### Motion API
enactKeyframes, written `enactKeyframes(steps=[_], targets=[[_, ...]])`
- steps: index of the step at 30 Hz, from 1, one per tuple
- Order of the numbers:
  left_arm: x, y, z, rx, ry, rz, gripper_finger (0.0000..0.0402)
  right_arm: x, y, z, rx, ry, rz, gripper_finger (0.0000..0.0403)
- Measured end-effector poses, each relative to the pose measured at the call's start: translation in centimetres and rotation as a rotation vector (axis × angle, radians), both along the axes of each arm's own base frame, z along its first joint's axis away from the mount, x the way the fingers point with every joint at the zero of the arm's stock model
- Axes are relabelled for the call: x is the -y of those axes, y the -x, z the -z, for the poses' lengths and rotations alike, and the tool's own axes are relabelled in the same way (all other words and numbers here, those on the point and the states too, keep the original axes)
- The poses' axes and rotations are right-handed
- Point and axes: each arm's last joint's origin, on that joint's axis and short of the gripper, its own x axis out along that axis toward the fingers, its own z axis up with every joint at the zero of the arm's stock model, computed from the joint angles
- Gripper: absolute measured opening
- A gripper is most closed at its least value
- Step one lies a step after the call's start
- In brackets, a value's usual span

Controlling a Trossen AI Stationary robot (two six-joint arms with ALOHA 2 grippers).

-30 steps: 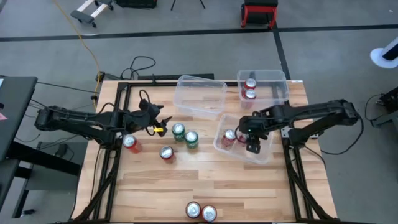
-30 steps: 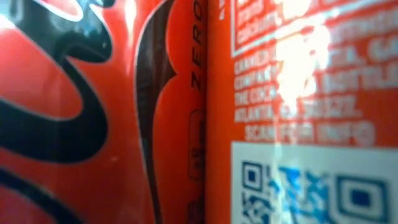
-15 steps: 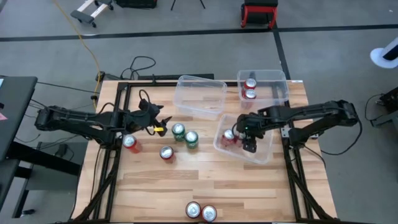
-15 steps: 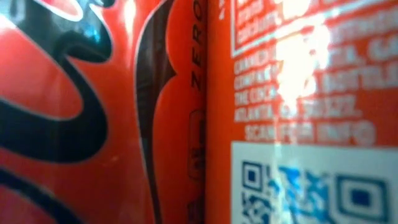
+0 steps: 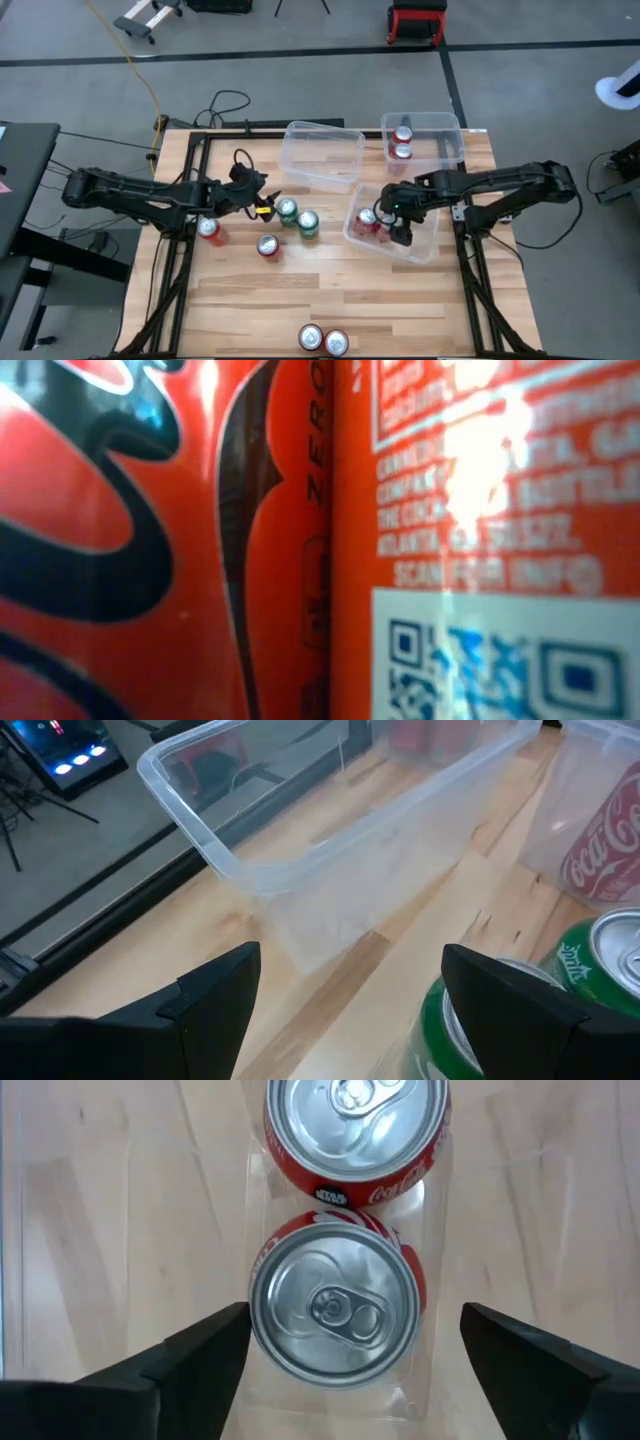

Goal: Sort soda cans
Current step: Put the bottom red-black soda can into the bottom transparent bin

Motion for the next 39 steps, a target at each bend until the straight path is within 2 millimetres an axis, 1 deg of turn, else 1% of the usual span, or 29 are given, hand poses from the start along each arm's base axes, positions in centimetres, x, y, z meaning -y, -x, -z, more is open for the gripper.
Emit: enactKeyframes(steps=[4, 8, 13, 18, 20, 25, 28, 32, 35, 39], targets=[[0.1, 0.0, -0.4, 0.04, 0.0, 0.005, 0.0306, 0.1, 0.3, -0.1, -0.022, 0.023, 0.009, 0.0369], [0.8, 0.2, -1.0, 0.064, -0.018, 0.049, 0.0306, 0.1, 0.4, -0.9, -0.039, 0.039, 0.046, 0.0369], [2.8, 0.3, -2.2, 0.05, -0.089, 0.172, 0.0302, -0.5, 0.0, -2.7, 0.016, 0.075, 0.038, 0.0369], [4.9, 0.3, -3.3, 0.069, -0.121, 0.277, 0.0294, -1.2, -0.5, -5.0, 0.105, 0.176, -0.002, 0.0369], [5.8, 0.4, -3.5, 0.083, -0.118, 0.324, 0.0293, -1.4, -0.6, -5.9, 0.142, 0.21, -0.013, 0.0369], [8.6, 0.6, -3.3, 0.098, -0.032, 0.567, 0.0293, -2.0, -1.3, -7.9, 0.26, 0.24, -0.025, 0.0369], [10.4, 0.6, -3.3, 0.142, 0.006, 0.647, 0.0293, -2.5, -1.8, -8.6, 0.349, 0.245, -0.024, 0.0369], [12.8, 0.0, -3.0, 0.206, 0.022, 0.725, 0.0293, -3.1, -2.5, -9.2, 0.452, 0.232, -0.039, 0.0369], [14.6, -0.8, -2.1, 0.222, 0.021, 0.779, 0.0293, -3.8, -2.7, -9.5, 0.498, 0.216, -0.052, 0.0369], [17.2, -2.2, 0.3, 0.202, 0.006, 0.882, 0.0293, -4.8, -2.7, -9.7, 0.534, 0.185, -0.061, 0.0369]])
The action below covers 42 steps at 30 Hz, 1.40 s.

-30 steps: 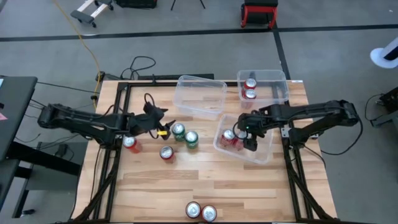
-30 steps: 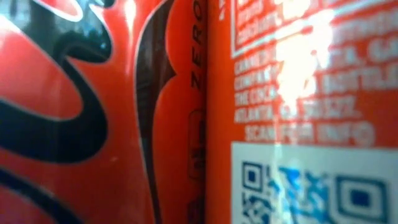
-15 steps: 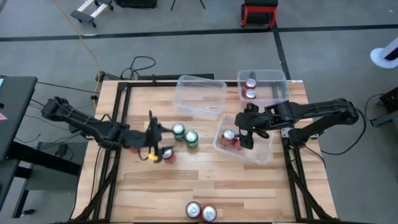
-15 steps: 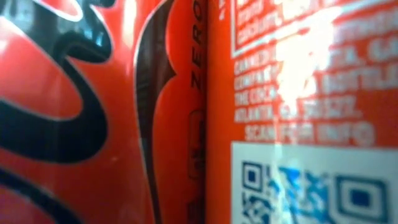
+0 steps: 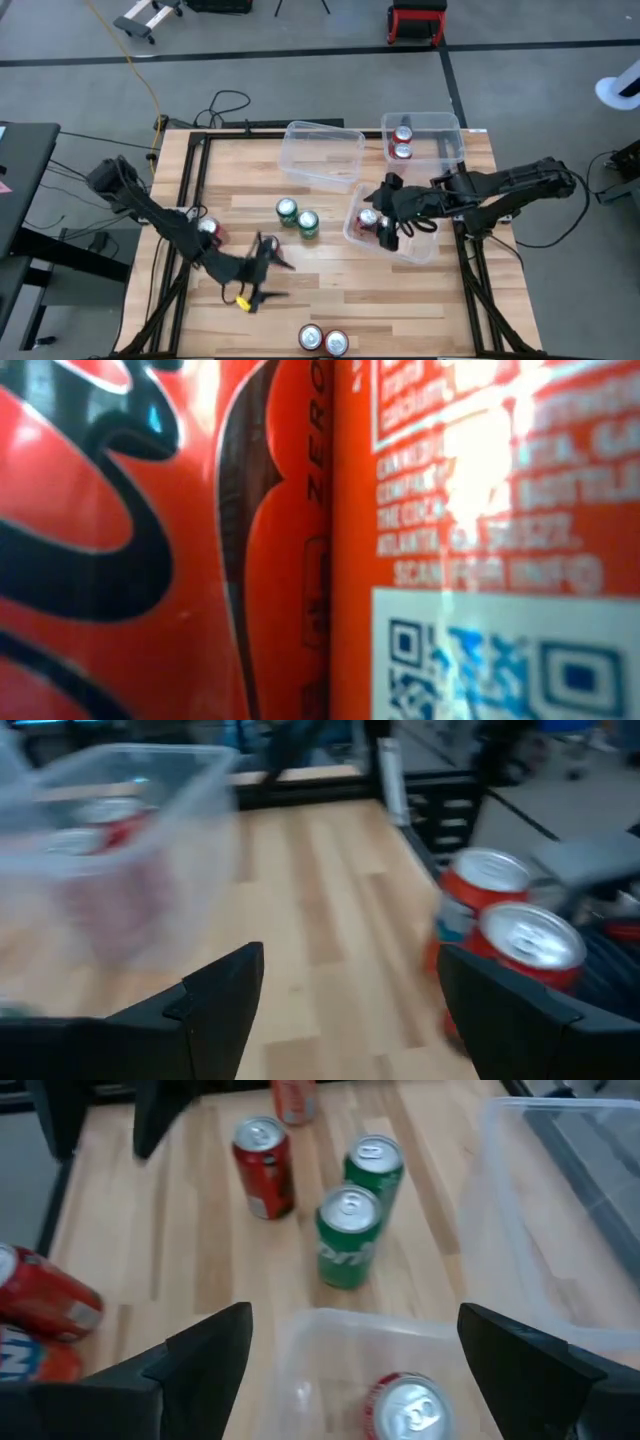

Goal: Sort soda cans
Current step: Put the bottom red-black soda can into the bottom transparent bin

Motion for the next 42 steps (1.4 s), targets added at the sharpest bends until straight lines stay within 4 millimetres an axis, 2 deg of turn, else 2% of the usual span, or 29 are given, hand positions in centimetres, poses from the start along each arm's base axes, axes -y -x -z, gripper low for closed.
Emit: enactKeyframes(steps=[6, 11, 18, 26, 39, 42], targets=[[2.9, -1.5, 3.0, 0.021, 0.043, 0.115, 0.0293, -1.2, 0.2, -0.1, 0.017, -0.035, -0.022, 0.0369], [3.6, -2.1, 4.4, -0.002, 0.124, 0.144, 0.0305, -1.6, 0.3, -0.1, 0.022, -0.026, -0.022, 0.0369], [4.4, -3.0, 6.9, -0.066, 0.239, 0.222, 0.0353, -1.5, 0.3, -0.1, 0.022, -0.03, -0.014, 0.0369], [5.3, -3.3, 7.5, -0.024, 0.321, 0.315, 0.0378, -1.5, 0.3, -0.1, 0.024, -0.051, 0.003, 0.0369], [6.9, -5.5, 10.2, -0.05, 0.223, 0.303, 0.0379, -3.2, 0.9, 0.0, 0.026, -0.084, -0.004, 0.0369], [7.1, -5.9, 10.1, -0.046, 0.229, 0.315, 0.0379, -3.1, 0.8, 0.0, 0.026, -0.085, 0.001, 0.0369]])
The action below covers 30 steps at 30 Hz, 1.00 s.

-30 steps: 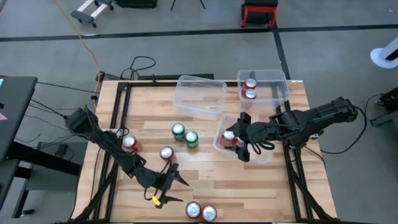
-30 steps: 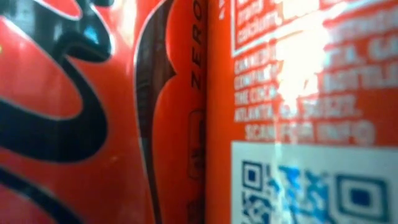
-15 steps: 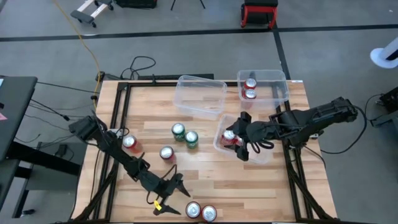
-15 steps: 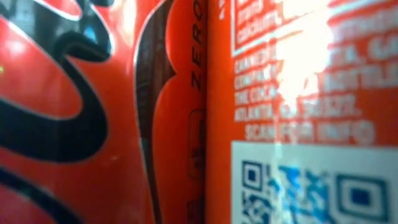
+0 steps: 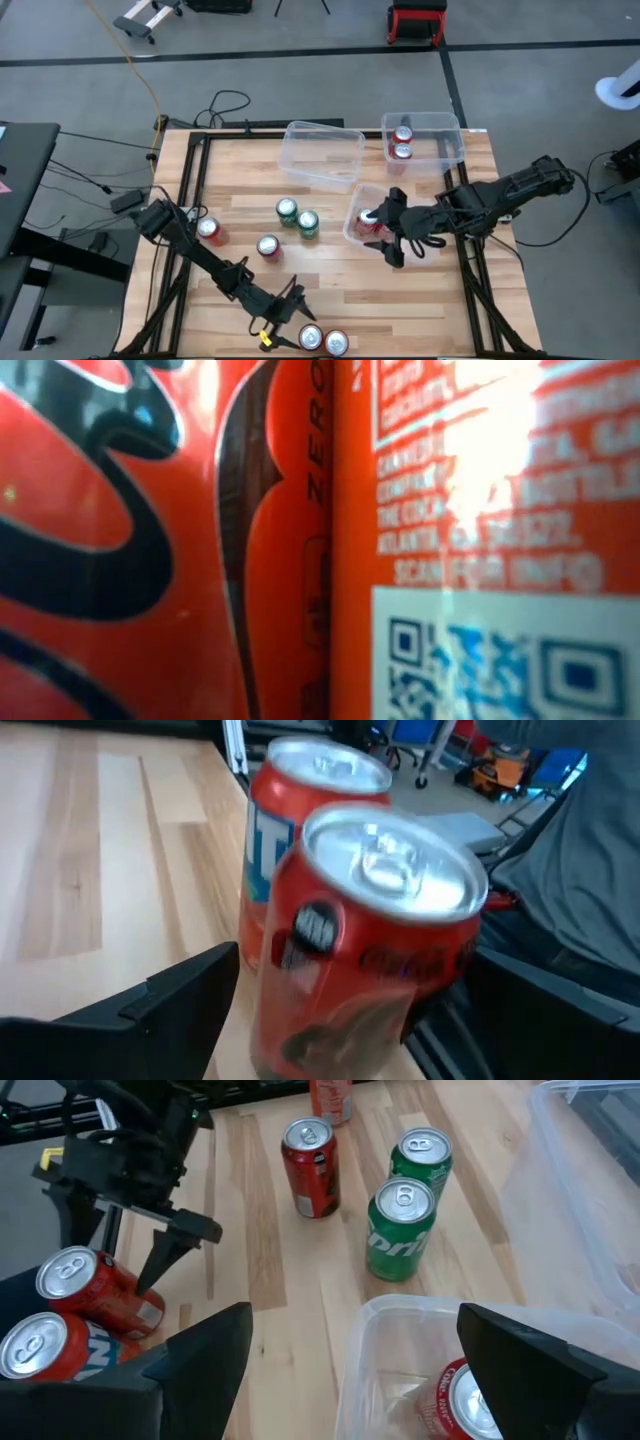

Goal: Sort soda cans
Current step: Put the bottom red-black soda can into the bottom transparent bin

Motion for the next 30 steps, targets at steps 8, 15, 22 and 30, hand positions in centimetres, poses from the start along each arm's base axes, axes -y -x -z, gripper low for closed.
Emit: enactKeyframes(steps=[8, 15, 22, 30], targets=[[0.9, -1.2, -0.8, 0.041, 0.013, 0.002, 0.0379, -0.2, 0.1, 0.2, -0.011, -0.043, 0.032, 0.0369], [2.0, -3.4, 0.3, 0.037, -0.007, -0.01, 0.0379, -1.0, 0.4, 0.2, -0.01, -0.092, 0.041, 0.0369], [2.0, -4.1, 1.4, -0.045, -0.03, -0.058, 0.0359, -2.5, 1.1, 0.2, 0.008, -0.087, 0.057, 0.0369], [1.4, -3.9, 0.6, -0.066, -0.124, -0.134, 0.0294, -4.4, 2.3, 0.5, 0.009, -0.089, 0.065, 0.0361]])
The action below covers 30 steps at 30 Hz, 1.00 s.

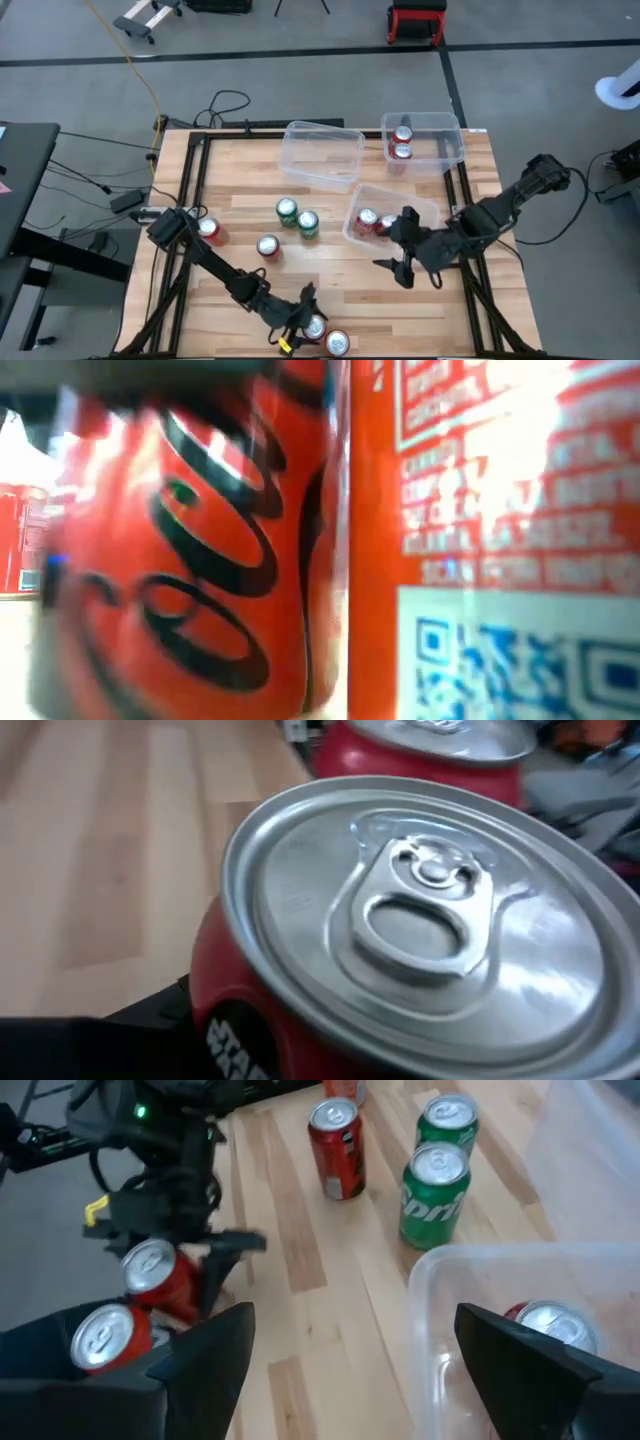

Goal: Sort soda cans
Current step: Put the bottom red-black soda can into the bottom transparent bin

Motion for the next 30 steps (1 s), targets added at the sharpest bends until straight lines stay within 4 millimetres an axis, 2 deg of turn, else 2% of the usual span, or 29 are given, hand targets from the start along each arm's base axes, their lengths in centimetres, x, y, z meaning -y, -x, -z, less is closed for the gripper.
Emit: enactKeyframes(steps=[7, 13, 20, 25, 30], targets=[[-3.1, -1.7, 0.1, -0.007, -0.087, -0.131, 0.0297, -1.3, -0.4, 1.1, -0.035, 0.02, -0.009, 0.0342], [-6.3, -3.5, 0.1, 0.008, -0.141, -0.205, 0.0305, -2.2, -2.2, 3.4, -0.153, 0.081, -0.12, 0.0338], [-10.1, -5.2, -0.1, 0.038, -0.103, -0.267, 0.0303, -2.6, -4.1, 6.0, -0.251, 0.18, -0.192, 0.0337], [-11.3, -5.7, -0.2, 0.049, -0.084, -0.302, 0.0317, -2.7, -5.8, 7.5, -0.285, 0.215, -0.266, 0.0337], [-11.7, -6.0, -0.6, 0.066, -0.052, -0.32, 0.032, -2.7, -7.2, 8.2, -0.248, 0.329, -0.378, 0.0339]])
